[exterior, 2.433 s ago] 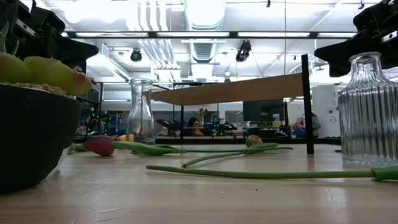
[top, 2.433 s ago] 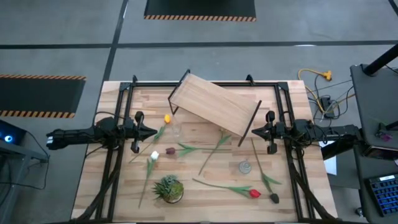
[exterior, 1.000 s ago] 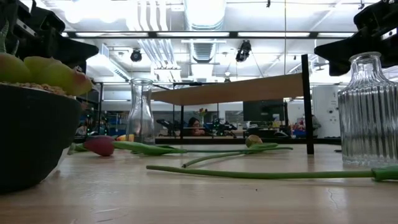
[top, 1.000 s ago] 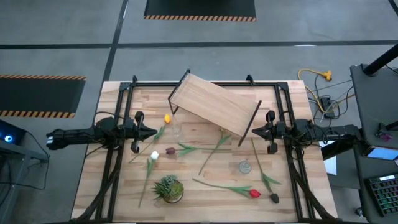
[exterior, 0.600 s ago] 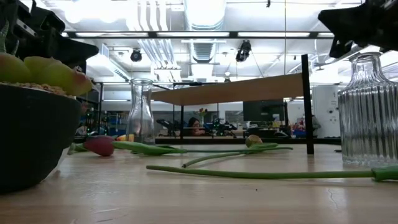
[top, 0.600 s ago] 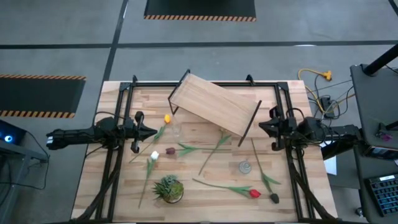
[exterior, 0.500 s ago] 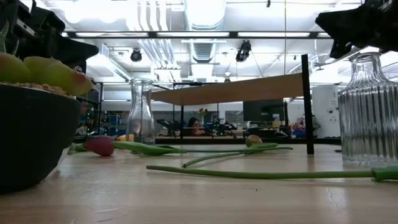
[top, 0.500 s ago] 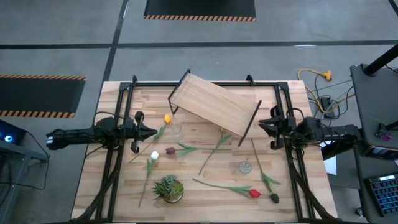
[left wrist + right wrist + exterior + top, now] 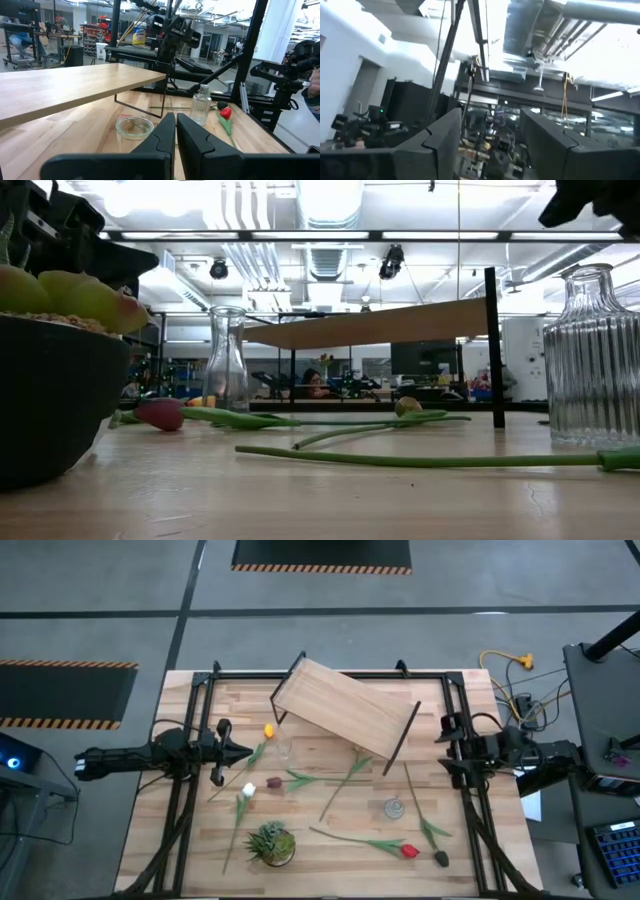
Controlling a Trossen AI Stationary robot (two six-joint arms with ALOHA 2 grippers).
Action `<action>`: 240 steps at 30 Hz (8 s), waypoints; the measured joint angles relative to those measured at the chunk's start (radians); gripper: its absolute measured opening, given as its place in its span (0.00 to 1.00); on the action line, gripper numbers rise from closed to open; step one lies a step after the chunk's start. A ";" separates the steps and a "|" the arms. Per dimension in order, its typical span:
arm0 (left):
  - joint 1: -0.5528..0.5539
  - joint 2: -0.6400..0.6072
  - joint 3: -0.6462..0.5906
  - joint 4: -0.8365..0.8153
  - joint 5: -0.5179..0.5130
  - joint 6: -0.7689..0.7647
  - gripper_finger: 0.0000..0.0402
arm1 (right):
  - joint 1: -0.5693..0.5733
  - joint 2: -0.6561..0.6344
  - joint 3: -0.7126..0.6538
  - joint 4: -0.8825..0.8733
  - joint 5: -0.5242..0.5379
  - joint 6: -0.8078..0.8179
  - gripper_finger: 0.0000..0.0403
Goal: Pick and place flowers into a vace then onto a shelf
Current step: Put the black tulip into the right transparent vase
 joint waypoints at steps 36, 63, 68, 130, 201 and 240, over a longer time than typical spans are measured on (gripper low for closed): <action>0.000 0.000 0.000 0.000 0.000 0.000 0.00 | 0.000 0.627 0.976 -1.313 -0.067 0.315 0.48; 0.000 0.000 0.000 0.000 -0.010 0.000 0.00 | 0.222 1.023 1.269 -1.819 -0.084 -0.510 0.42; 0.000 0.000 0.000 0.000 -0.025 0.000 0.00 | 0.337 1.062 1.300 -1.871 0.017 -0.517 0.39; 0.000 0.000 0.002 0.015 -0.025 0.000 0.00 | 0.688 1.703 1.198 -1.926 0.239 -0.264 0.61; 0.000 0.000 0.001 0.015 -0.025 0.000 0.00 | 0.942 1.646 0.824 -1.442 0.398 -0.606 0.57; 0.000 0.000 0.001 0.015 -0.025 0.000 0.00 | 0.939 1.647 0.852 -1.471 0.343 -0.457 0.03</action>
